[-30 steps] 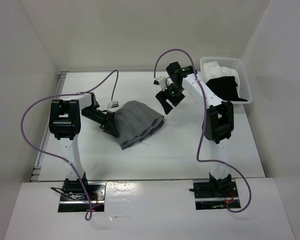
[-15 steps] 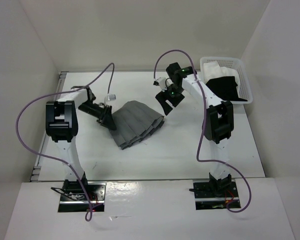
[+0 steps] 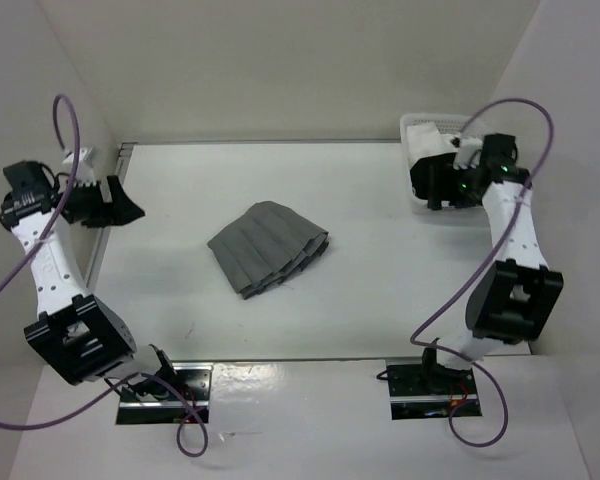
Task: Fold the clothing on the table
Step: Fold the skirt
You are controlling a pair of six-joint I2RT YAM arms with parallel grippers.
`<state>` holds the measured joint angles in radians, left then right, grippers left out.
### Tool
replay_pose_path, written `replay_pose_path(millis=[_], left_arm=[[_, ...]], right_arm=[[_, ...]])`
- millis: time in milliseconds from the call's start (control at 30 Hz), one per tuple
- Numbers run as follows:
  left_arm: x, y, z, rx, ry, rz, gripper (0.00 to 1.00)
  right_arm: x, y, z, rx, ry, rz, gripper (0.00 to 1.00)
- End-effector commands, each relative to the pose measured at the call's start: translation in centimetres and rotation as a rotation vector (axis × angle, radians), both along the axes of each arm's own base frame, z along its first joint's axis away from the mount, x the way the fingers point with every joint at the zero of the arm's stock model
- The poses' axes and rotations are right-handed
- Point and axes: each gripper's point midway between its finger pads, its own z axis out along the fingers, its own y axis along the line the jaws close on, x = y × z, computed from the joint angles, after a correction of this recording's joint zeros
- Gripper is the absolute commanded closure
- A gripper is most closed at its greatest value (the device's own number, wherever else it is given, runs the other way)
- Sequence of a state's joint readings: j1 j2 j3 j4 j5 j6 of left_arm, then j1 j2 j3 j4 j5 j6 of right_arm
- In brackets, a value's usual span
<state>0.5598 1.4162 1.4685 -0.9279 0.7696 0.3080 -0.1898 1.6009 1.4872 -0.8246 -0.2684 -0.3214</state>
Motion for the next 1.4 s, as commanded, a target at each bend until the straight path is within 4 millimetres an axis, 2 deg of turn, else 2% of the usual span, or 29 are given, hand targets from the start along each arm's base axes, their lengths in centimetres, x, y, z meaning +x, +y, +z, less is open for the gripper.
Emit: replay_pose_path(millis=[0, 33, 67, 133, 167, 200, 233, 300, 333, 400, 433, 567, 667, 1367], left_arm=[[-1.3, 4.6, -5.5, 0.019, 0.116, 0.278, 0.01], [-1.7, 6.1, -5.5, 0.048, 0.092, 0.339, 0.00], [-2.4, 6.9, -7.2, 0.058, 0.129, 0.396, 0.00], [-3.1, 7.9, -8.3, 0.051, 0.149, 0.444, 0.00], [-3.8, 9.0, -8.9, 0.046, 0.162, 0.492, 0.00], [-4.0, 9.4, -9.1, 0.039, 0.159, 0.506, 0.00], [-4.1, 10.0, -9.2, 0.030, 0.153, 0.518, 0.00], [-4.5, 11.5, -9.4, 0.026, 0.140, 0.561, 0.00], [-5.3, 12.1, -10.4, 0.015, 0.155, 0.590, 0.00], [-5.5, 12.8, -10.6, 0.006, 0.146, 0.598, 0.00], [-5.6, 13.0, -10.5, -0.001, 0.142, 0.601, 0.00], [-5.9, 12.9, -10.6, -0.003, 0.136, 0.597, 0.00], [-5.9, 12.9, -10.6, -0.003, 0.136, 0.597, 0.00], [-5.7, 12.2, -10.6, -0.017, 0.122, 0.561, 0.00]], right_arm=[[-1.7, -2.8, -1.4, 0.023, -0.076, -0.162, 0.01], [-1.9, -3.9, -0.8, -0.008, -0.119, -0.197, 0.01], [-2.9, -4.9, -2.1, 0.000, -0.097, -0.238, 0.01], [-3.1, -5.9, -2.6, -0.019, -0.102, -0.279, 0.01], [-3.5, -7.1, -3.1, -0.053, -0.094, -0.320, 0.01], [-4.0, -7.4, -4.3, -0.062, -0.073, -0.348, 0.01], [-3.8, -7.8, -4.1, -0.085, -0.102, -0.364, 0.01], [-5.0, -8.8, -5.2, -0.104, -0.098, -0.403, 0.01], [-5.0, -8.8, -5.6, -0.104, -0.096, -0.403, 0.01], [-5.4, -9.0, -5.9, -0.110, -0.087, -0.404, 0.01], [-5.2, -9.1, -5.8, -0.118, -0.095, -0.397, 0.01], [-4.9, -9.1, -7.4, -0.108, -0.055, -0.379, 0.01], [-5.0, -8.6, -7.6, -0.087, -0.050, -0.364, 0.01], [-5.0, -8.6, -6.9, -0.074, -0.075, -0.341, 0.01]])
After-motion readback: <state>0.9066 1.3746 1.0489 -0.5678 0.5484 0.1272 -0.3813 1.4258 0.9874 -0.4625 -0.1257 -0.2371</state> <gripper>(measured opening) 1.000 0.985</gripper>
